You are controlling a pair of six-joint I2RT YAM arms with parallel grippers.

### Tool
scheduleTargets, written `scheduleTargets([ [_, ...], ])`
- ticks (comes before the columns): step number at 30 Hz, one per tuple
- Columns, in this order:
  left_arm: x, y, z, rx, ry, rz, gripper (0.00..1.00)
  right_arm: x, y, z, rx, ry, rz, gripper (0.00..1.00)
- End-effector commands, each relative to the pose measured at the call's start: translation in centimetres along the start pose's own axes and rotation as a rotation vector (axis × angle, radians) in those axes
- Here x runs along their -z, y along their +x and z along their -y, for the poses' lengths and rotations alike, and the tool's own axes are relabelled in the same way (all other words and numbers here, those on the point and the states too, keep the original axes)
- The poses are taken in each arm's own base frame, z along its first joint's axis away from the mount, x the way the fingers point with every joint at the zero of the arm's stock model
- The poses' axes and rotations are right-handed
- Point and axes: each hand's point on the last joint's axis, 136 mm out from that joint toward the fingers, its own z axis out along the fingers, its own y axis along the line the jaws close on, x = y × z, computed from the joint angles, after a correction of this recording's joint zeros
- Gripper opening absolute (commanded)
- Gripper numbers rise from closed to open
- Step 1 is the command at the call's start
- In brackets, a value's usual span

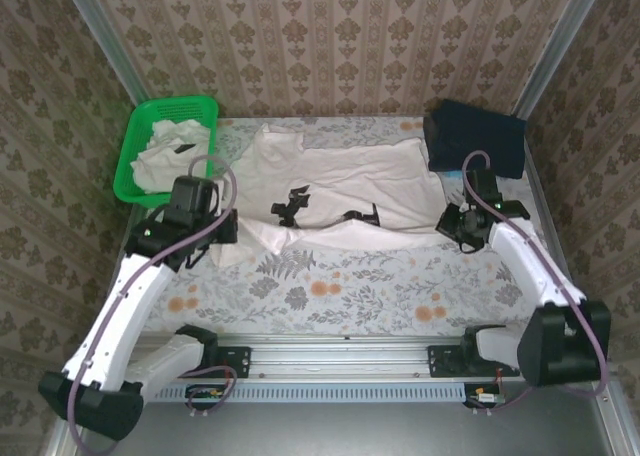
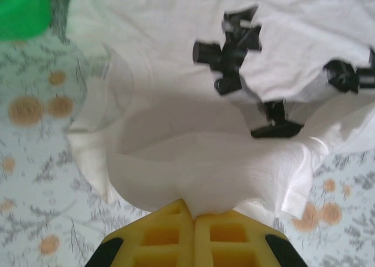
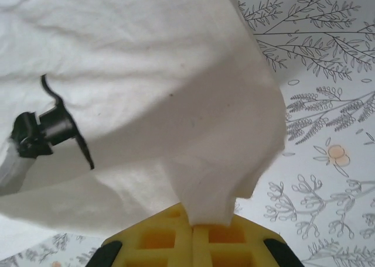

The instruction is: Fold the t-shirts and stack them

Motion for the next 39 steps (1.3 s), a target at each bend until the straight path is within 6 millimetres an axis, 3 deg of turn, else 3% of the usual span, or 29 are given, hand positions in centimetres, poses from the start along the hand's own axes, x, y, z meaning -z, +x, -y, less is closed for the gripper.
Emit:
scheduleTargets([
  [1, 0.2, 2.3, -0.8, 0.055, -0.031, -0.026, 0.00, 0.7, 1.9, 0.4, -0.017, -0.019, -0.022, 0.04],
  [5, -0.7, 3.3, -1.5, 0.054, -0.059, -0.047, 0.00, 0.4, 1.8, 0.8, -0.021, -0.003, -0.011, 0.04],
  [8, -2.2, 2.9, -2.2, 0.028, -0.112, -0.064, 0.00, -0.4, 0.8, 1.3, -0.023, 0.047, 0.003, 0.04],
  [17, -9.3, -2.4, -3.6, -0.018, -0.173, -0.184, 0.00, -5.1, -3.8, 2.5, -0.053, 0.193, -0.007, 0.02],
  [21, -12.3, -4.7, -4.0, -0.042, -0.192, -0.243, 0.00, -7.2, -5.5, 2.2, -0.066, 0.197, -0.031, 0.02],
  [25, -14.9, -5.5, -4.5, -0.055, -0.208, -0.304, 0.00, -8.8, -6.6, 1.7, -0.065, 0.186, -0.056, 0.02],
  [33, -17.5, -5.9, -5.6, -0.045, -0.222, -0.358, 0.00, -11.3, -7.8, 1.3, -0.067, 0.168, -0.091, 0.03],
  [39, -19.4, -7.2, -5.3, -0.042, -0.188, -0.376, 0.00, -11.8, -7.9, 1.8, -0.063, 0.201, -0.110, 0.12],
])
